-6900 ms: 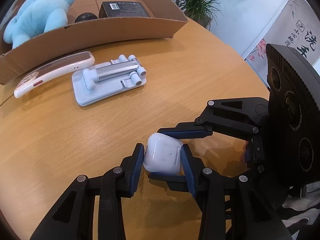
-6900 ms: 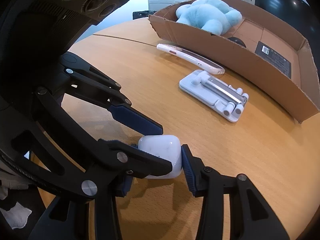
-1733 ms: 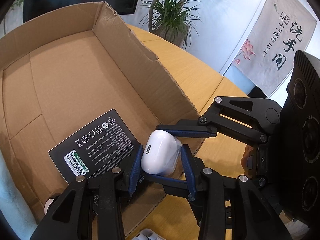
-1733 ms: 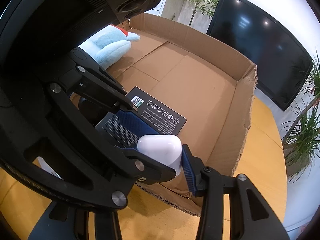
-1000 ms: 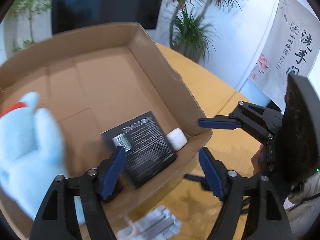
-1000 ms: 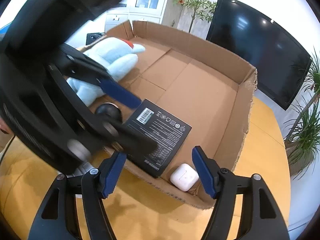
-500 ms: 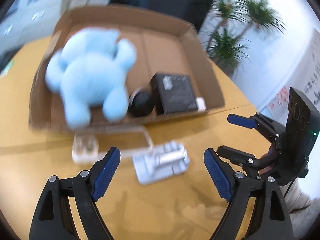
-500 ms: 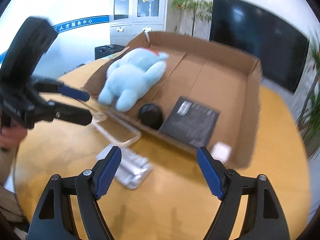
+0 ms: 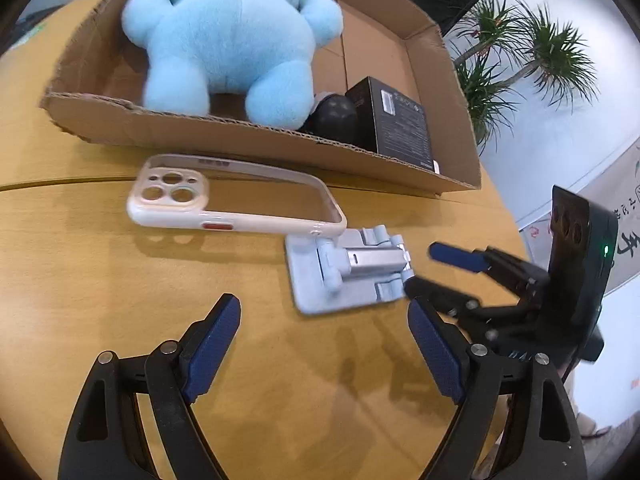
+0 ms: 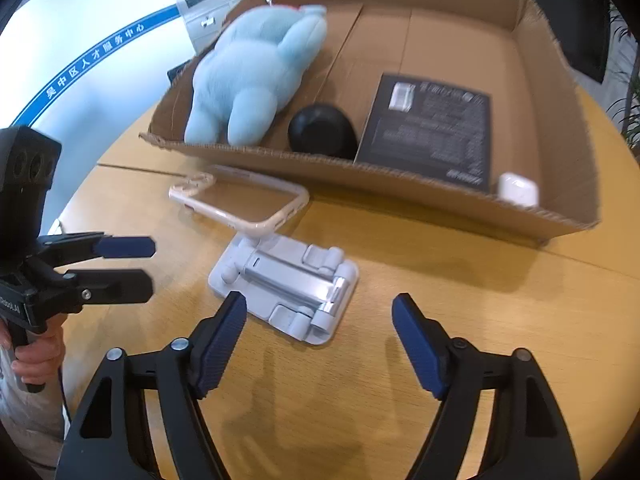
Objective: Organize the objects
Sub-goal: 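Move both tools back toward the white phone stand on the table, then close the left gripper on the white phone stand while the right gripper also clamps it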
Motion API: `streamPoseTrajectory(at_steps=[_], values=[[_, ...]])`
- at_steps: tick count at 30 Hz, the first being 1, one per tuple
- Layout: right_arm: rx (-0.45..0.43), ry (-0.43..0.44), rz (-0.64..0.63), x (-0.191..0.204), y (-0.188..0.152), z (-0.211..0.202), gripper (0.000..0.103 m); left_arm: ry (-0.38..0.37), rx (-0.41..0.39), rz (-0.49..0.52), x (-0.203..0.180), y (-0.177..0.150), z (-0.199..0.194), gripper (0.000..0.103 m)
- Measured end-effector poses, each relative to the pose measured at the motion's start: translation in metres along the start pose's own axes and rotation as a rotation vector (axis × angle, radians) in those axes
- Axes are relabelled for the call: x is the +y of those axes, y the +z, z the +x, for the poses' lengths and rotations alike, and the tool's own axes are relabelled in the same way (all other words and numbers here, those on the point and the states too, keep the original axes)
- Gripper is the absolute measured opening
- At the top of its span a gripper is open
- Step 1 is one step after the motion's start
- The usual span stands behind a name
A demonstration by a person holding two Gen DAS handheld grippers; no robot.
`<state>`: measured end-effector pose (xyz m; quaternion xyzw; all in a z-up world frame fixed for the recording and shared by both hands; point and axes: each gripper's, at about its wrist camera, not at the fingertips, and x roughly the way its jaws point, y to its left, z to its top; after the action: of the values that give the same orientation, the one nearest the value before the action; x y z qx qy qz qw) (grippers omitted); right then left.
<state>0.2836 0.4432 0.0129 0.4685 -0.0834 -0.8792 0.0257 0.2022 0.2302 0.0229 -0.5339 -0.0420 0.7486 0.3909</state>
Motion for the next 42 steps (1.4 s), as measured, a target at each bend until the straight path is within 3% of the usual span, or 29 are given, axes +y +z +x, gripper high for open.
streamPoseTrajectory(at_steps=[9, 17, 22, 42], values=[[0.04, -0.008, 0.045, -0.007, -0.004, 0.018, 0.047, 0.012, 0.009, 0.045, -0.013, 0.005, 0.016, 0.086], [0.055, 0.027, 0.056, -0.012, -0.006, 0.021, 0.031, 0.084, 0.031, 0.104, -0.024, 0.006, 0.033, 0.062], [0.053, 0.032, 0.055, -0.013, -0.007, 0.02, 0.028, 0.157, 0.07, 0.138, -0.028, 0.003, 0.047, 0.041], [0.043, 0.008, 0.068, -0.013, -0.014, 0.013, 0.026, 0.158, 0.031, 0.136, -0.023, -0.003, 0.039, 0.036]])
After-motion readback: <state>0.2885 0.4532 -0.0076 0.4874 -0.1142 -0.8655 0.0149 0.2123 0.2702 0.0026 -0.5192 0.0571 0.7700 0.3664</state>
